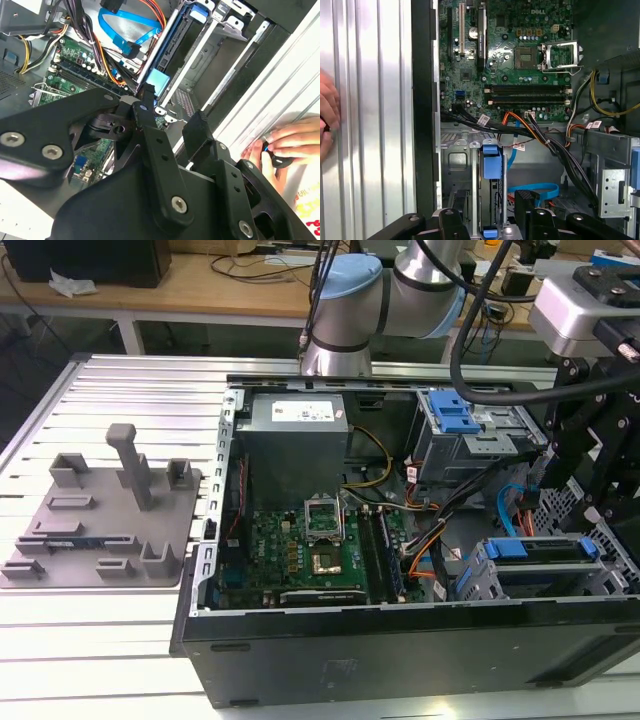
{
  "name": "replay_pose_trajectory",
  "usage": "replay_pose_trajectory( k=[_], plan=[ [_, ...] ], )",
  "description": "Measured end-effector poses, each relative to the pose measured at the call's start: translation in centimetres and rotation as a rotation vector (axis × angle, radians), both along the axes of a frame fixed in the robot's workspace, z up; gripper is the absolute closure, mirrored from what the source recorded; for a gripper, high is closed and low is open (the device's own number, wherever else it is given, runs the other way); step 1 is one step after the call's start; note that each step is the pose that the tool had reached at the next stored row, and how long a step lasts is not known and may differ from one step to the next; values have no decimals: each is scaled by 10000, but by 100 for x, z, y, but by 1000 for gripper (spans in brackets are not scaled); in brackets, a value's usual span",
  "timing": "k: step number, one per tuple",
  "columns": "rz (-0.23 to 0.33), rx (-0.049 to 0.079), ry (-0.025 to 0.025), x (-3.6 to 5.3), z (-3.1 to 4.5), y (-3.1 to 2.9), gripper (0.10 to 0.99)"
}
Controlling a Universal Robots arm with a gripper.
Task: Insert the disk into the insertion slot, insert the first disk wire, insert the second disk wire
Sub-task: 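Insert the first disk wire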
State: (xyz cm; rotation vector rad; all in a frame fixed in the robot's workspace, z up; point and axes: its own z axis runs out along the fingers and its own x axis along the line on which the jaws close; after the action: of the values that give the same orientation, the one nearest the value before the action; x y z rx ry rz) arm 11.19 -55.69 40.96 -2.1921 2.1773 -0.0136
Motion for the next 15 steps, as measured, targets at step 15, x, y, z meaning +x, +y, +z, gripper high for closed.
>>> replay_pose_trajectory(
  k=[15],
  plan=[
    [-72, -3020, 22, 14, -12, 605, 580]
  ],
)
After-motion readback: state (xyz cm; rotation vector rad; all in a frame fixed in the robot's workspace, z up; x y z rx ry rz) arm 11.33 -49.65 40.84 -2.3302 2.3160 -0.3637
